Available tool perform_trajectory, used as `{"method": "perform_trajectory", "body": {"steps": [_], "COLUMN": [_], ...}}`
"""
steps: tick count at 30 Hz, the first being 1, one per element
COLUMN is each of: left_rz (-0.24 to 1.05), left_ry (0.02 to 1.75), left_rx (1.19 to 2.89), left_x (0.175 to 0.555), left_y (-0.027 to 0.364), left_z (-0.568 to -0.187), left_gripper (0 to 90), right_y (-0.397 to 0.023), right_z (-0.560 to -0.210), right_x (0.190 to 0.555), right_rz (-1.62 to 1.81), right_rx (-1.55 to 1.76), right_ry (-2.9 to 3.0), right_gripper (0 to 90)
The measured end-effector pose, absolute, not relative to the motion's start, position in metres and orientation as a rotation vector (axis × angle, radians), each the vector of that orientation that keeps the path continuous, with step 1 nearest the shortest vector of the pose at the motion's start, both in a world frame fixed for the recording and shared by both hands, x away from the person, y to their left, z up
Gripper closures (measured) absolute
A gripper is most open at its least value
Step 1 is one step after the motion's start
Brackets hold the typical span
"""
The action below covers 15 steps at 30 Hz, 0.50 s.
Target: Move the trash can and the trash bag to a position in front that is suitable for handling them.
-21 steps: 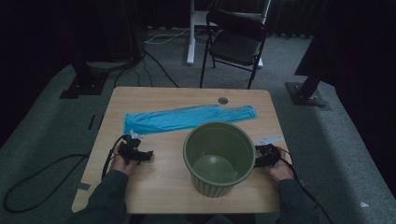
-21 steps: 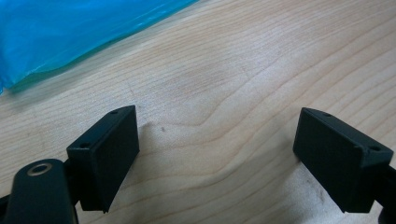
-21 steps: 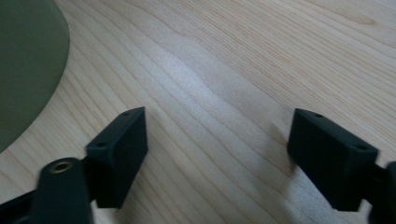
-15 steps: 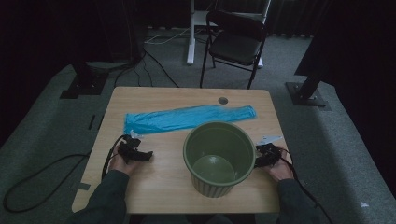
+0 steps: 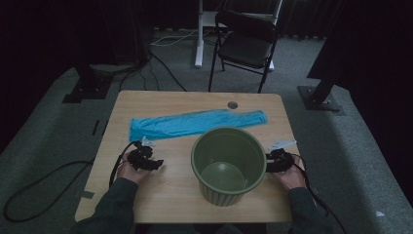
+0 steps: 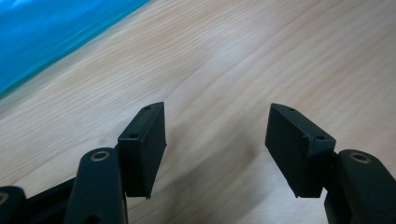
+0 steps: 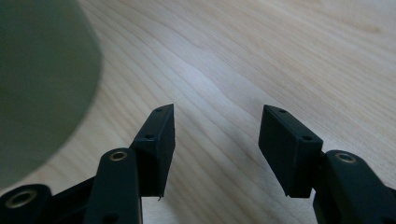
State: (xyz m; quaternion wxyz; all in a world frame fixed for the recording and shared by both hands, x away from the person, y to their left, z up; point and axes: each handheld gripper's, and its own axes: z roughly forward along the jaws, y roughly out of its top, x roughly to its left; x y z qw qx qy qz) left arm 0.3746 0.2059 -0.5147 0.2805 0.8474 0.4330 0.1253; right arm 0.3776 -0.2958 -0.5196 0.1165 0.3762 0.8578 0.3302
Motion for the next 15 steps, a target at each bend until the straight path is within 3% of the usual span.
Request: {"method": "perform_trajectory", "body": {"steps": [15], "left_rz": [0.239], "left_ry": [0.899], "left_rx": [2.213], "left_x": [0.330], "left_y": [0.167], "left_z": [-0.487], "left_gripper": [37.1], "right_y": [-0.284], "right_z": [-0.490], "right_x": [0.345], "right_rz": [1.036], "right_rx": [0.972], "right_ry": [2.554], "right_gripper": [38.4]}}
